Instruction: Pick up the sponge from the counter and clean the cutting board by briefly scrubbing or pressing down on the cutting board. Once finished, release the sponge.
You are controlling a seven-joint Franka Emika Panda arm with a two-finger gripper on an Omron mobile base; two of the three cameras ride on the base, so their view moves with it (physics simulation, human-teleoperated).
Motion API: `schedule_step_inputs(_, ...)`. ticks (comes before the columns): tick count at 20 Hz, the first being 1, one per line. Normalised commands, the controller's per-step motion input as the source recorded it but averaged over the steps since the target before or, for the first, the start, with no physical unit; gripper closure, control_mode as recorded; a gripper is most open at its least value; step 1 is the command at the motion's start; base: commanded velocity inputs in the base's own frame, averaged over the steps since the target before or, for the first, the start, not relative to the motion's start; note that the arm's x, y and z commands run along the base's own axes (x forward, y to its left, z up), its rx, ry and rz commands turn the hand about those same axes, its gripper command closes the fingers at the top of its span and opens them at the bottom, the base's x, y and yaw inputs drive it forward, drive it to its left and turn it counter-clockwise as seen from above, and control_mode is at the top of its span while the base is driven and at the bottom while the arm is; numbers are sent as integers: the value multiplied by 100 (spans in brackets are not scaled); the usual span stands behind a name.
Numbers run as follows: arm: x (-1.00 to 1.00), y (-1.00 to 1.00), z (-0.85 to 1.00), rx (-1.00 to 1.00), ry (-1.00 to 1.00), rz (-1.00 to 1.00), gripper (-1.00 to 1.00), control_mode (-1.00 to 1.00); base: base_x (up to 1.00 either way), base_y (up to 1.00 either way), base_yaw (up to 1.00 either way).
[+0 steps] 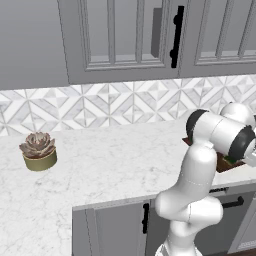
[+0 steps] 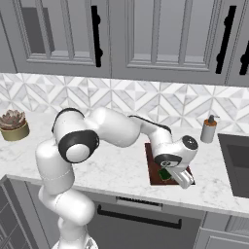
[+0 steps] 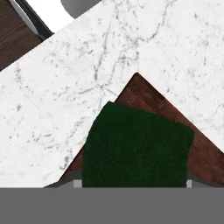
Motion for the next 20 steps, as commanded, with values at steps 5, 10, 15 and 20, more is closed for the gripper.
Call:
schedule_step_inputs(5,-21,100,-4,-9,-9,26,100,-100,0,0,0)
schedule_step_inputs(10,29,100,-2,-7,-5,8,100,-100,0,0,0)
schedule_step_inputs(15,56,100,23,-30,1,14,100,-100,0,0,0)
schedule_step_inputs(20,38,91,3,-11,0,14,100,-100,0,0,0)
